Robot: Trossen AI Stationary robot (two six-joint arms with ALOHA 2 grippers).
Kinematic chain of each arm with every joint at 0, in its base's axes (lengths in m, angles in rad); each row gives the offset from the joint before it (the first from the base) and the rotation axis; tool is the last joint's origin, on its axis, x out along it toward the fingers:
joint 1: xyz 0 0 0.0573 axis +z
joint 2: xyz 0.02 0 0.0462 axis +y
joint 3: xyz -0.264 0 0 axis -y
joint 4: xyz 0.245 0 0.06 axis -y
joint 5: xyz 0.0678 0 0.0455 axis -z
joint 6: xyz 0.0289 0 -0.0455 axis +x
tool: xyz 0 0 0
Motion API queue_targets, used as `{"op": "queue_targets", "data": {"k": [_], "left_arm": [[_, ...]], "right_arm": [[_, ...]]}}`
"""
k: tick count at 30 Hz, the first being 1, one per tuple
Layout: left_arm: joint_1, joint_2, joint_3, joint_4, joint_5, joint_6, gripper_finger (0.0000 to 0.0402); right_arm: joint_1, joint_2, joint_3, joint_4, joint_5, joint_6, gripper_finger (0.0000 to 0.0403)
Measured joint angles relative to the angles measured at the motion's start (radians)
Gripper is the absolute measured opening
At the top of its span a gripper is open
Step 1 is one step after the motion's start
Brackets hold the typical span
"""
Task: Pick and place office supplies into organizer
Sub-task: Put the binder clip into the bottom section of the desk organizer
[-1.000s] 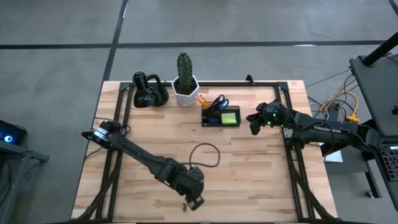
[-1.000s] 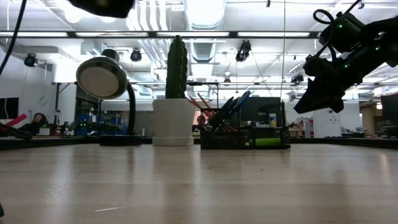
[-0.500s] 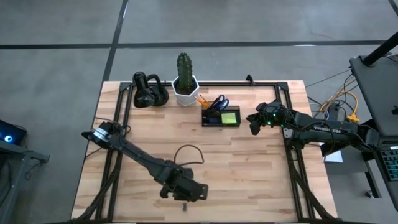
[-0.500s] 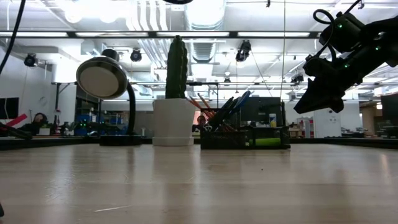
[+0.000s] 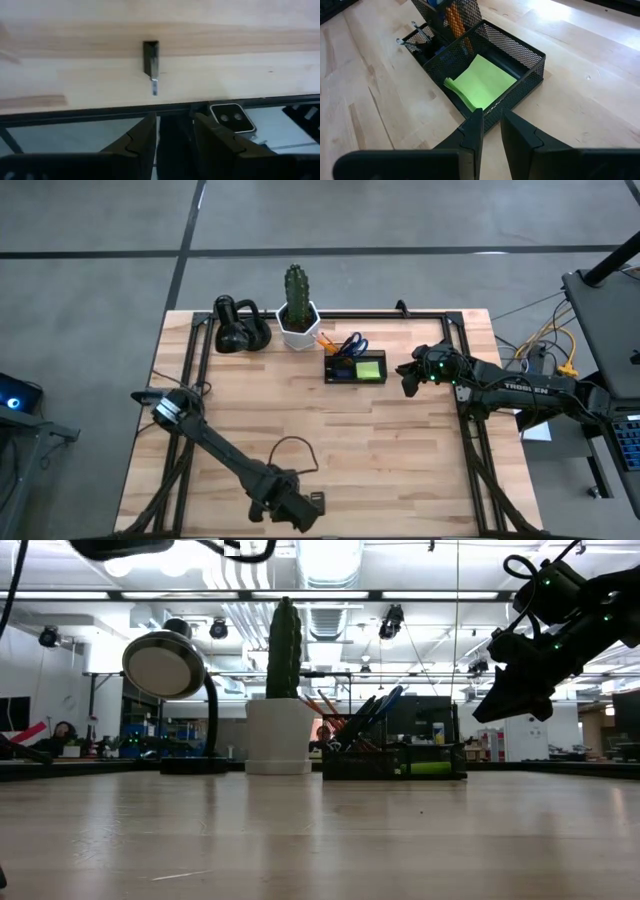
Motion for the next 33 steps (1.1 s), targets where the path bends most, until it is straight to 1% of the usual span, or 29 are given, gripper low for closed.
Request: {"op": "queue_targets", "data": {"k": [6, 9, 12, 26, 33], "left_arm": [[-0.012, 0.081, 0.002, 0.039, -0.009, -0.022, 0.0116], [-0.014, 0.102, 0.006, 0.048, -0.009, -0.033, 0.0116], [-0.014, 0.105, 0.008, 0.066, -0.012, -0.035, 0.0116], [-0.012, 0.103, 0.000, -0.022, -0.044, -0.029, 0.0116], [-0.008, 0.103, 0.000, -0.023, -0.062, -0.004, 0.0116]], "right_arm": [[0.000, 0.000, 0.000, -0.002, 0.000, 0.000, 0.0057], [0.000, 0.000, 0.000, -0.006, 0.000, 0.000, 0.0057], [0.000, 0.000, 0.000, -0.010, 0.000, 0.000, 0.0057], [0.000, 0.000, 0.000, -0.030, 0.000, 0.000, 0.0057], [0.000, 0.000, 0.000, -0.030, 0.000, 0.000, 0.0057]]}}
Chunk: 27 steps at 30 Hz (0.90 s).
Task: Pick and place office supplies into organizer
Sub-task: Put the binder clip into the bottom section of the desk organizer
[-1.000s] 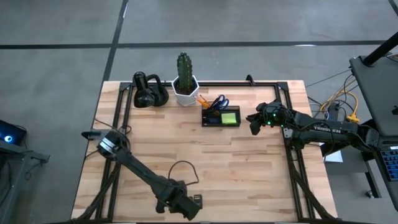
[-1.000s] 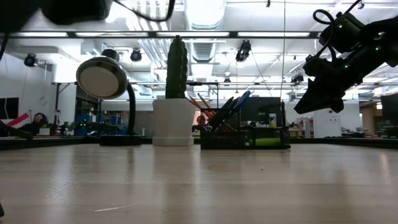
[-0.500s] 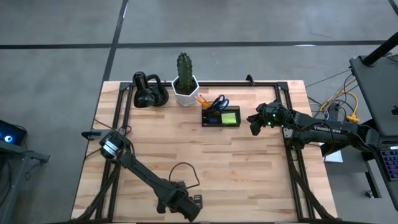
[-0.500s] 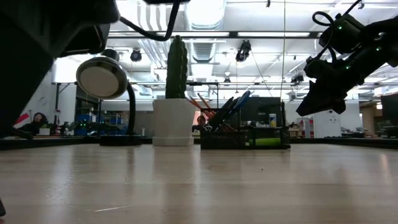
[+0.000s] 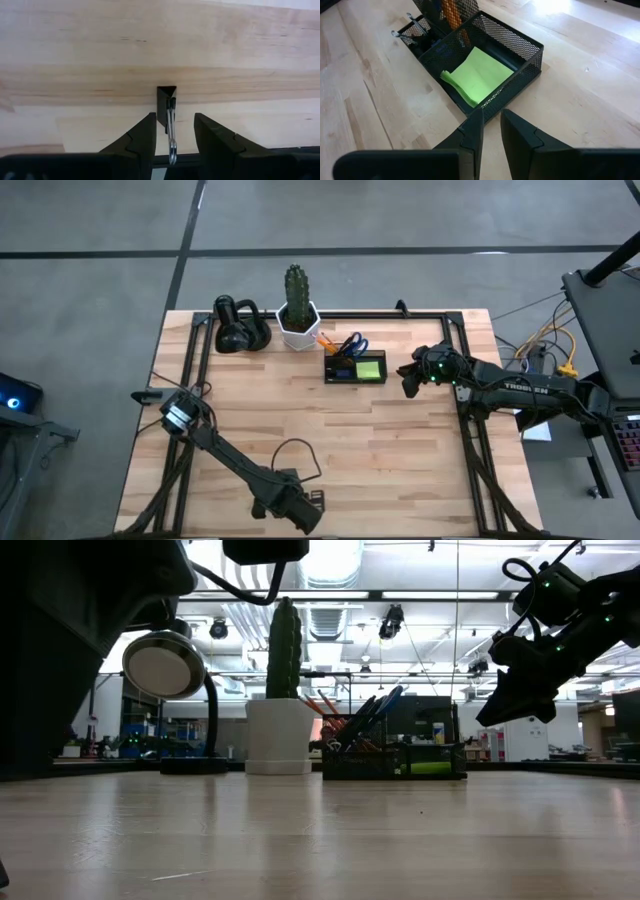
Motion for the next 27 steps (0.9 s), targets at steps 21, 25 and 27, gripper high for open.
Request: {"op": "queue_targets", "data": {"k": [21, 25, 27], "left_arm": [[0.001, -0.001, -0.001, 0.006, 0.003, 0.055, 0.0116], [0.001, -0.001, -0.001, 0.006, 0.006, 0.055, 0.0116], [0.001, -0.001, -0.001, 0.007, 0.007, 0.072, 0.0116]], "right_arm": [[0.000, 0.000, 0.000, 0.000, 0.000, -0.001, 0.0057], [0.000, 0.000, 0.000, 0.000, 0.000, -0.001, 0.0057], [0.000, 0.000, 0.000, 0.000, 0.001, -0.004, 0.0057]]}}
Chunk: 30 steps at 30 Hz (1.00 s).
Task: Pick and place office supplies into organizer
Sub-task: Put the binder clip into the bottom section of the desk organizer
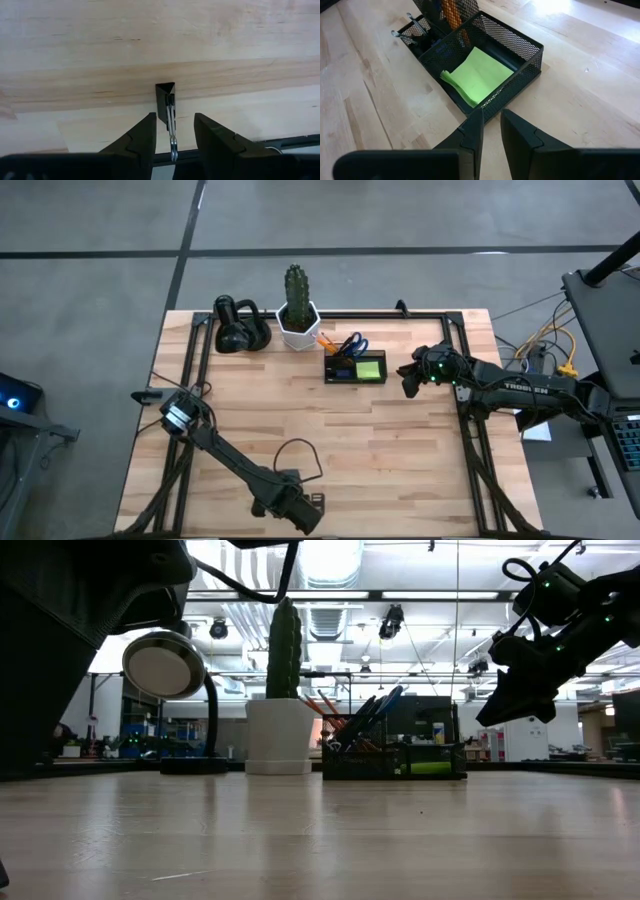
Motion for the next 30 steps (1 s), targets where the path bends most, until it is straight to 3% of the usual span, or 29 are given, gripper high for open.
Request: {"op": "queue_targets", "data": {"k": [6, 17, 30], "left_arm": [[0.000, 0.000, 0.000, 0.007, 0.005, 0.033, 0.0100], [0.000, 0.000, 0.000, 0.018, 0.013, 0.069, 0.0008], [0.017, -0.006, -0.001, 0.034, -0.021, 0.253, 0.0001]], "right_arm": [[0.000, 0.000, 0.000, 0.000, 0.000, 0.001, 0.0057], [0.000, 0.000, 0.000, 0.000, 0.001, 0.000, 0.0057], [0.000, 0.000, -0.048, 0.002, 0.001, 0.013, 0.0057]]}}
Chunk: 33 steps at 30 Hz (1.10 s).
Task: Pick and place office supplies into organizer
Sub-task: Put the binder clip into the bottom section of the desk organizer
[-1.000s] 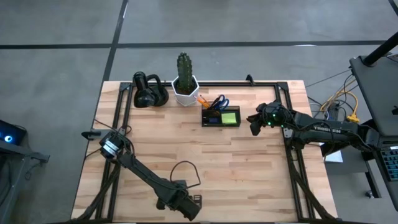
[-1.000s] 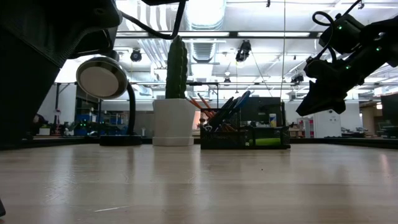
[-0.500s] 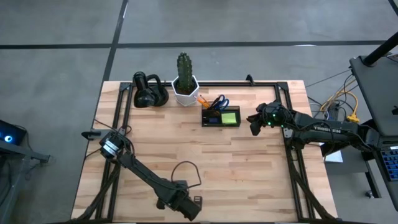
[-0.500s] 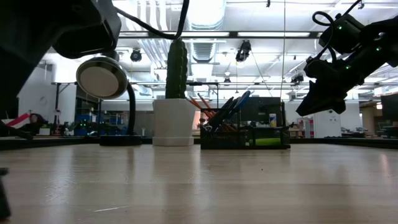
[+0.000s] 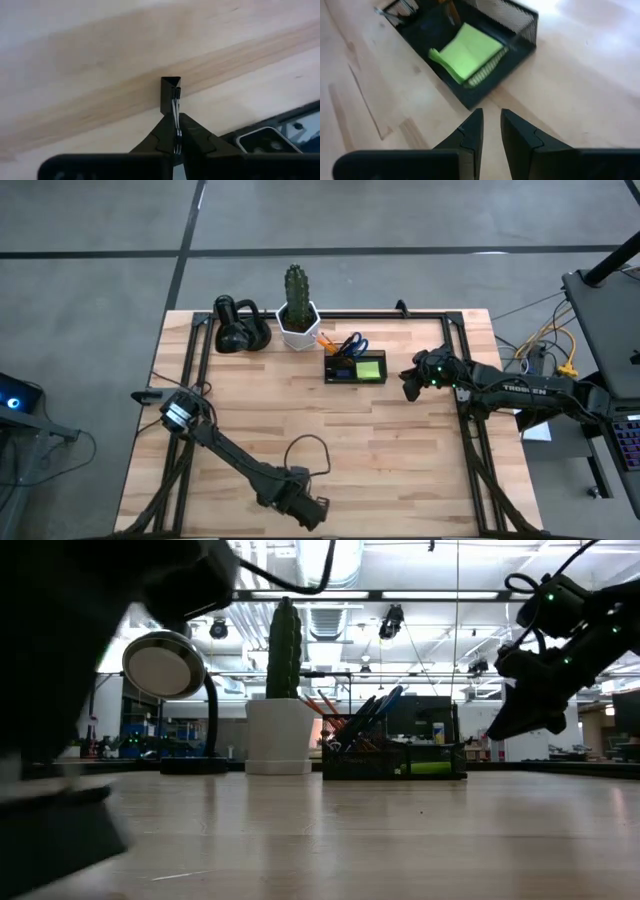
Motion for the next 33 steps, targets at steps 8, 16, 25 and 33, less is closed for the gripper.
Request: {"op": "queue_targets", "data": {"k": [8, 16, 25, 33], "left_arm": [[0.093, -0.028, 0.010, 0.026, -0.016, 0.288, 0.0001], [0.283, -0.066, 0.043, 0.063, -0.036, 0.700, 0.0000], [0.549, -0.124, 0.050, 0.187, 0.010, 1.125, 0.0000], [0.726, -0.127, 0.085, 0.235, 0.012, 1.401, 0.0000]], "right_arm": [[0.000, 0.000, -0.038, -0.001, -0.001, 0.017, 0.0057], [0.000, 0.000, -0.040, 0.004, -0.001, 0.000, 0.0057], [0.000, -0.001, -0.040, 0.012, -0.003, 0.002, 0.0057], [0.000, -0.001, -0.040, 0.019, -0.002, 0.002, 0.0057]]}}
